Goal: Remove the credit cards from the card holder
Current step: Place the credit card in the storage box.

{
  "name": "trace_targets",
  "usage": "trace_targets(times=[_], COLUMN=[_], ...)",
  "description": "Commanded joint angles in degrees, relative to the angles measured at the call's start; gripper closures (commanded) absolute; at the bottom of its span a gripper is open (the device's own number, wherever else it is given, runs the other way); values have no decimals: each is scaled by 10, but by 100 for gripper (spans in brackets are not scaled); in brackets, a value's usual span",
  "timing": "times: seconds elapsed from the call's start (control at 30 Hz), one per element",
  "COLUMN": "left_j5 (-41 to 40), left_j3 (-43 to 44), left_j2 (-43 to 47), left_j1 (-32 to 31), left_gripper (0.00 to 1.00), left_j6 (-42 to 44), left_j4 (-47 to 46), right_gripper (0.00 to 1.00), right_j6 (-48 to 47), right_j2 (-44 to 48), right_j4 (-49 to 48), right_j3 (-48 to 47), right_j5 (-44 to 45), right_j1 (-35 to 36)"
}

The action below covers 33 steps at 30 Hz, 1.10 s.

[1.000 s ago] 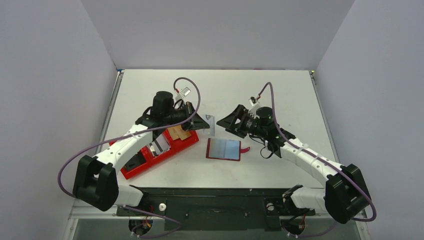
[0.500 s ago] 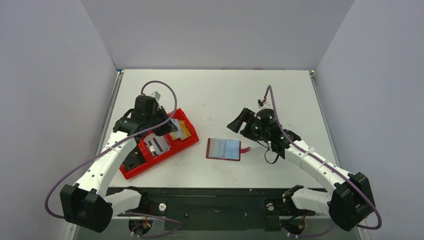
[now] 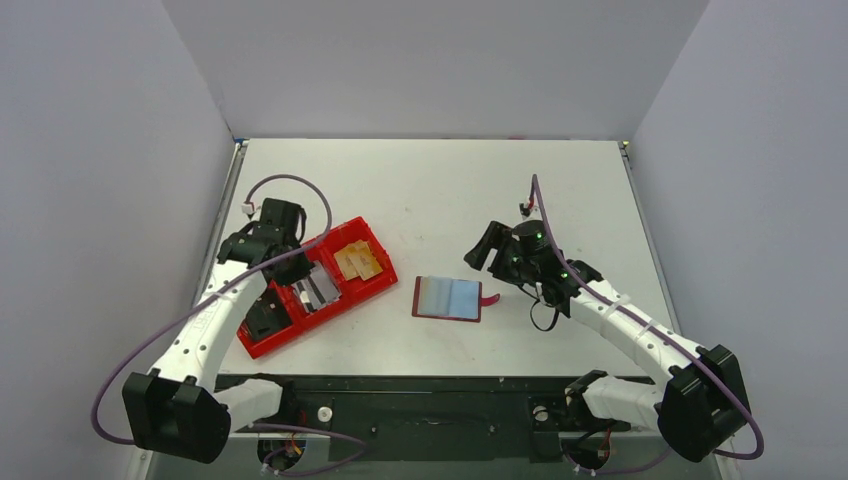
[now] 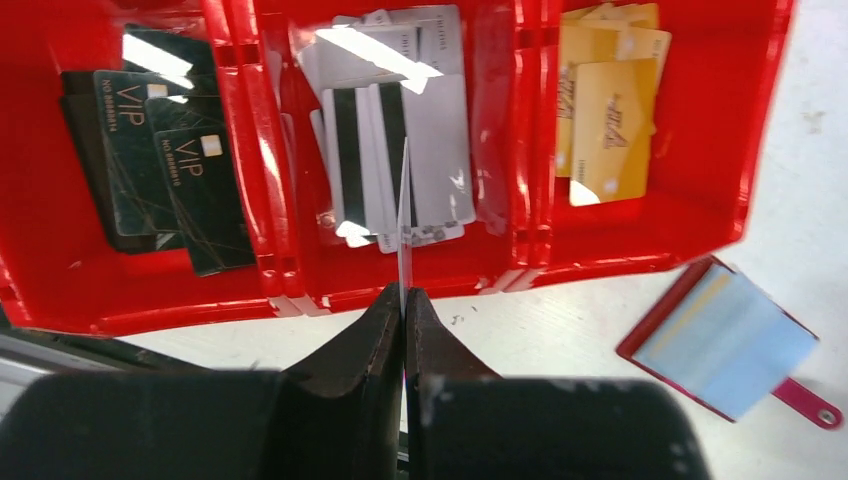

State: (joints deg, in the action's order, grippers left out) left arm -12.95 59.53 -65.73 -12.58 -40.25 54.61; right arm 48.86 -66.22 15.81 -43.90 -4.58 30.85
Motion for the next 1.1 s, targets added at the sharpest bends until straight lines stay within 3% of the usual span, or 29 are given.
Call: trace_targets(times=[0.0,0.7,0.8,0.9,1.07], left_j5=[-50,-89,-88,-85,-68], left_j3=[-8,-41,-35,-27,-9], left_j2=[-27,-154,-171,-170,-142], left_j1=[5,3,3,3,3], left_gripper=[100,100,89,68,60], left_j6=[-2,-4,0,7,21], left_j4=[1,-70,-78,-80,-83], right_gripper=[27,28,28,28,28], right_j6=[-23,-30,-34,-40,-47], right_j2=[10,11,3,1,-4], right_j4=[5,30,35,40,46], right_j3=[-26,-3,-5,-9,-16], right_j5=[22,12,9,12,17], right_j1=[3,4,5,6,8])
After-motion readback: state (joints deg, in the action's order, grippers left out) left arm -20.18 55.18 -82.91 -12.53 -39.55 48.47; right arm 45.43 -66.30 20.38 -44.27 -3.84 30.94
